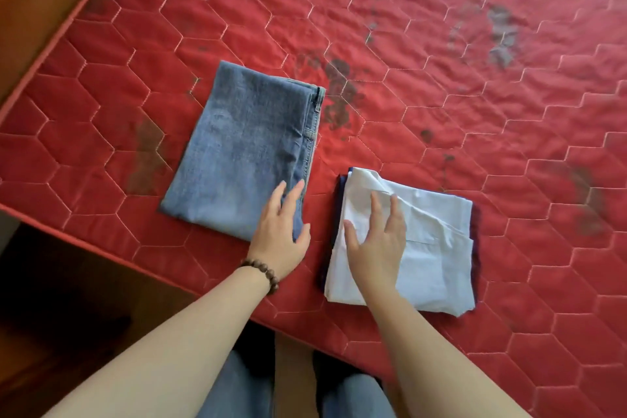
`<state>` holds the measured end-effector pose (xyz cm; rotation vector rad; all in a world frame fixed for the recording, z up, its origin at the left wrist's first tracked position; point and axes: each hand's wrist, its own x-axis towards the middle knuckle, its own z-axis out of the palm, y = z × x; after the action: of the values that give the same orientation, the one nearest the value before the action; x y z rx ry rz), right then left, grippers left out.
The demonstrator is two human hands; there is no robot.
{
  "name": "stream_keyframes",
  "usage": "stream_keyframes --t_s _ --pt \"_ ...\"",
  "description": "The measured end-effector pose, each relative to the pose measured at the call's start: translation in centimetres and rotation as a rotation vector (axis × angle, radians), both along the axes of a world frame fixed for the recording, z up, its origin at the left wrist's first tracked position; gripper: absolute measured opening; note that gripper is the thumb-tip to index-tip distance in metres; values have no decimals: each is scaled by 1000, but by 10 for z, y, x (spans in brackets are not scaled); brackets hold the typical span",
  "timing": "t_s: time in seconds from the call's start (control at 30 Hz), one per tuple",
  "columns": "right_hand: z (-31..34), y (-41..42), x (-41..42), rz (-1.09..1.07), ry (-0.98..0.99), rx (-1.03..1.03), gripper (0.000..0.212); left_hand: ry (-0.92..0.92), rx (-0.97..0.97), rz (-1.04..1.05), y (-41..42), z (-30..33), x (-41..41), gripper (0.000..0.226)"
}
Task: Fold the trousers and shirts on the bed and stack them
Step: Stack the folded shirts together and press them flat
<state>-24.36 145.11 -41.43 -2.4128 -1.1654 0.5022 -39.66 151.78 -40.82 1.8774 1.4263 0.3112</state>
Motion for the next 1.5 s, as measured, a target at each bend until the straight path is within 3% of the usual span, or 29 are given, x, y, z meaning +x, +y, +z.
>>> stream_keyframes --t_s 0.23,0.4,0.53,0.7,0.93,1.03,1.27,1.5 --pt "-23 -88 150 -48 17 -313 81 122 -272 -77 -53 -40 75 71" --pt "-45 -97 184 -53 171 -475 84 187 -244 -49 -45 -67 89 51" --pt "-56 -96 196 -118 290 -389 72 47 -300 -78 -39 -78 90 49" --pt "-60 -92 202 -26 339 -369 63 -13 -325 -126 -28 -77 91 52" --pt "-59 -87 207 76 424 -327 66 72 -319 -232 -21 -72 96 65" --pt "-48 -74 205 78 374 -299 60 46 -253 -164 -24 -58 98 66" --pt "13 13 189 401 258 -198 60 -1 -28 111 -4 5 63 65" --pt "77 172 100 911 58 -79 59 58 210 566 15 47 2 70"
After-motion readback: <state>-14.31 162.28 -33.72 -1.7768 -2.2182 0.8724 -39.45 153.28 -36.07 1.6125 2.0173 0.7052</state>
